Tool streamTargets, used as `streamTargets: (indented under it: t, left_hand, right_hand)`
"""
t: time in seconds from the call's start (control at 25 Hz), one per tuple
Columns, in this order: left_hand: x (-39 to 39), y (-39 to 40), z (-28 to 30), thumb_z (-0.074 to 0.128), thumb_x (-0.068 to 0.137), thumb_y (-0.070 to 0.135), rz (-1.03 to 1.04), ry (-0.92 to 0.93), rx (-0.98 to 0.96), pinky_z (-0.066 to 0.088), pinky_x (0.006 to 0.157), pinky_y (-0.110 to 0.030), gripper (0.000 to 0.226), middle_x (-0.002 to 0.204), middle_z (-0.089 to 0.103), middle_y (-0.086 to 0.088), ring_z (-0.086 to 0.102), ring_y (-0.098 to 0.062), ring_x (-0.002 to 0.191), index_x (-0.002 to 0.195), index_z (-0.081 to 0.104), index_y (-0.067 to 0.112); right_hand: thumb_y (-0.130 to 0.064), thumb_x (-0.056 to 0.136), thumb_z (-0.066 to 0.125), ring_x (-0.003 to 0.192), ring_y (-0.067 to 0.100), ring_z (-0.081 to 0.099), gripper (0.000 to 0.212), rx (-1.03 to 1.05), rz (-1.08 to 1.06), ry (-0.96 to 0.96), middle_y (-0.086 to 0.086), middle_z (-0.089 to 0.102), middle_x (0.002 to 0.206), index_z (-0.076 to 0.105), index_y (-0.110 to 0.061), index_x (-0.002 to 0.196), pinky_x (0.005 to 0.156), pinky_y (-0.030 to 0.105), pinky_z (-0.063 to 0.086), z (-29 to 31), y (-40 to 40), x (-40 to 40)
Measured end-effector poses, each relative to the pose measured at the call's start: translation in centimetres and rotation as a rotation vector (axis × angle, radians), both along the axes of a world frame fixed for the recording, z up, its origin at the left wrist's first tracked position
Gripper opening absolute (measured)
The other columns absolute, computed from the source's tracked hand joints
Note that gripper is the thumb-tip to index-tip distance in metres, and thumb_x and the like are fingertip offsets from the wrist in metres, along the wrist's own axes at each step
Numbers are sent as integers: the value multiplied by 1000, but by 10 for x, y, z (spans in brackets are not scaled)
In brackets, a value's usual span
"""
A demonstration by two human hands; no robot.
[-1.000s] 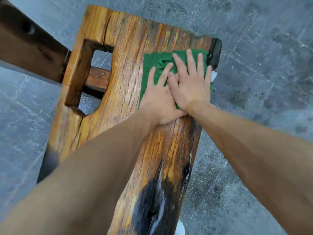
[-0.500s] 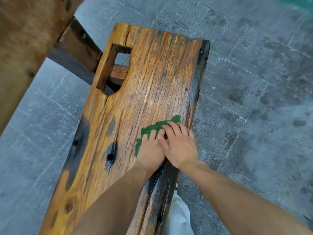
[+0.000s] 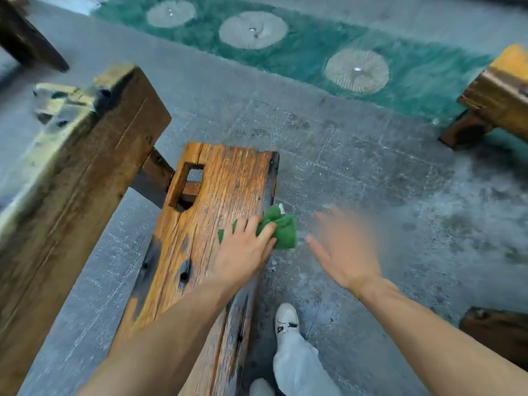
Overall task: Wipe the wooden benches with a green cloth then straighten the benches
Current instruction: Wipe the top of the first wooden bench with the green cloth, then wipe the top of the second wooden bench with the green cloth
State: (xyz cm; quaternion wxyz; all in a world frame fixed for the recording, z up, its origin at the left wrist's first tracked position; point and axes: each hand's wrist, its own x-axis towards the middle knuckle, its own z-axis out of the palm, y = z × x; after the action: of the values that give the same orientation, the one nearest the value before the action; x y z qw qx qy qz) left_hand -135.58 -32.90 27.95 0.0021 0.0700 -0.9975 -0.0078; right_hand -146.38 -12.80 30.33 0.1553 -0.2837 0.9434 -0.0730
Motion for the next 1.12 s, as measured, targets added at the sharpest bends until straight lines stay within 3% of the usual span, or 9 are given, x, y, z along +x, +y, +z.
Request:
streamTargets:
  t: [0.2,0.4,0.56,0.76,1.12]
  left_hand:
    - [-81,47,127,46,99,41,-30,366,93,44,70,-42,35,113,60,-13,53,-33,92,117,64,17]
    - [-195,87,199,50,95,41,-96,523,166,44,71,-43,35,113,59,-13,54,-34,93,117,63,18]
    - [-291,109,220,49,95,42,-131,530,217,44,71,-43,36,110,58,-14,55,-36,90,114,63,16]
    - [-394,125,235,46,95,43,-154,503,264,43,71,-44,43,109,57,-14,54,-35,90,113,68,11]
    - [-611,78,215,46,95,43,-257,502,364,44,74,-47,42,109,59,-14,55,-36,92,112,68,12]
  right_hand:
    - [-69,89,16,143,28,23,72,-87,-179,190,-1,38,153,42,-32,145,118,46,18,123,85,-63]
    - [-61,91,31,129,23,45,57,-207,-347,353,-5,57,133,59,-28,129,104,42,37,191,148,-153]
    - [-51,97,44,121,17,52,38,-199,-500,263,-10,62,125,62,-29,122,99,38,40,208,194,-214]
    - [-51,97,45,122,17,51,36,-112,-600,219,-11,60,128,60,-32,124,100,37,38,227,230,-305]
    - [-53,99,40,125,15,47,40,-105,-698,258,-12,56,134,53,-35,131,102,36,35,230,185,-506]
